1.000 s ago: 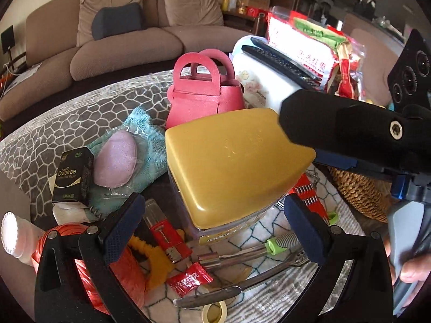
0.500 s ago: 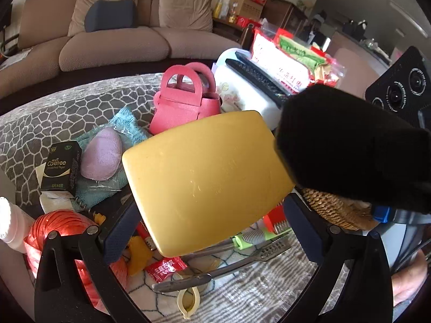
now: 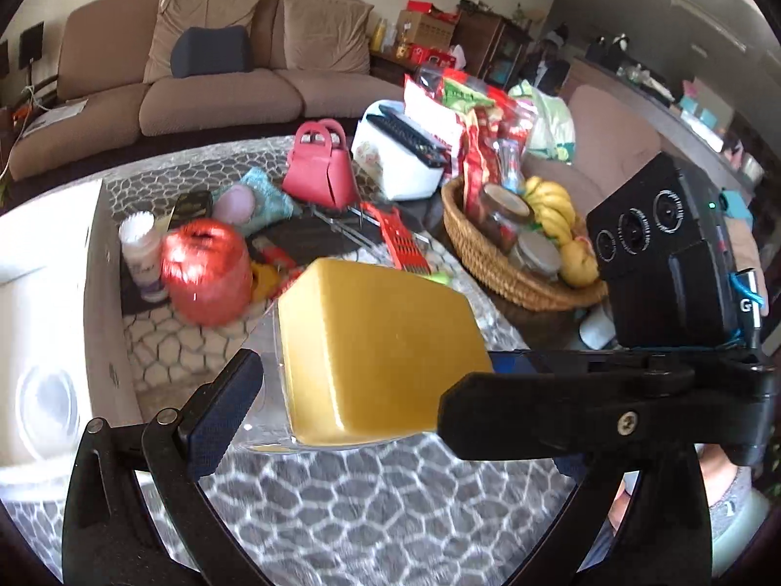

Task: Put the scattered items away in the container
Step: 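Grasp the yellow-lidded jar with the left gripper and lift it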

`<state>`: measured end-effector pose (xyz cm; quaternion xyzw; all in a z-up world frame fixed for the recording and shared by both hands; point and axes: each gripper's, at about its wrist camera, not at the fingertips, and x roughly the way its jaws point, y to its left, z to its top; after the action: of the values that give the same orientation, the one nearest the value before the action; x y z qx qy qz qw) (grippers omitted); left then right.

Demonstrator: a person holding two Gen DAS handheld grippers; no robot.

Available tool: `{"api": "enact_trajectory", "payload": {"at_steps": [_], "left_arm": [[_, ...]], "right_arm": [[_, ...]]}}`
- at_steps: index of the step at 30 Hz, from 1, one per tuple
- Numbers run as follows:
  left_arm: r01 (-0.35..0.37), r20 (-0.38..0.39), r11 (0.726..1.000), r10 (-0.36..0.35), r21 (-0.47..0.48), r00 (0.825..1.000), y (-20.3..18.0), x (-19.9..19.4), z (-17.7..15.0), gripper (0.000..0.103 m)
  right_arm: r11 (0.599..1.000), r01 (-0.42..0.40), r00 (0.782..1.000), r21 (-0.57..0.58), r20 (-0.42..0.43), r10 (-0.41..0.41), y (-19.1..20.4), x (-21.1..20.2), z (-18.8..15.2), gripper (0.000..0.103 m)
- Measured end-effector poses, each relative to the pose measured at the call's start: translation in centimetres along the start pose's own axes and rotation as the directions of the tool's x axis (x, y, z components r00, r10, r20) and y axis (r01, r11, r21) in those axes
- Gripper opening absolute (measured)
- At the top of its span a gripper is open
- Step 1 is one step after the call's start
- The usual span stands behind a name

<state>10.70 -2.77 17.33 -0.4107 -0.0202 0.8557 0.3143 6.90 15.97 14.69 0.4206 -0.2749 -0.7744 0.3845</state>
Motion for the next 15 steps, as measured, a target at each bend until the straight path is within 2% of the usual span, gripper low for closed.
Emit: {"api": "enact_trajectory", "payload": {"at_steps": [2, 5, 8, 11, 15], "left_arm": [[-0.017, -0.054, 1.0, 0.016, -0.014, 0.998, -0.7, -0.7, -3.2, 0.102], [-0.008, -0.114, 0.997, -0.001, -0.075, 0.993, -0.7, -1.2, -7.2, 0.102], [-0.02, -0.119, 0.996, 0.009, -0.092, 0.993, -1.1, -2.3, -9.6, 0.102], [-0.032, -0.141, 0.993, 0.016, -0.113, 0.99, -0.6, -2.2, -10.7, 0.102], [-0.037, -0.145, 0.986, 0.013, -0.165, 0.989, 1.2, -0.9, -10.2, 0.102]], "right_arm": [[0.998, -0.017, 0.999, 0.054, -0.042, 0.02, -0.3, 0.2, -4.0, 0.103], [0.987, -0.031, 0.994, 0.155, -0.101, 0.047, -1.4, 0.7, -9.1, 0.103], [0.967, -0.054, 0.985, 0.25, -0.143, 0.092, -1.9, 1.1, -12.7, 0.103], [0.966, -0.033, 0.984, 0.255, -0.159, 0.076, -1.5, 1.2, -14.0, 0.103], [0.973, -0.013, 0.987, 0.229, -0.15, 0.049, -1.1, 1.6, -12.9, 0.103]]}}
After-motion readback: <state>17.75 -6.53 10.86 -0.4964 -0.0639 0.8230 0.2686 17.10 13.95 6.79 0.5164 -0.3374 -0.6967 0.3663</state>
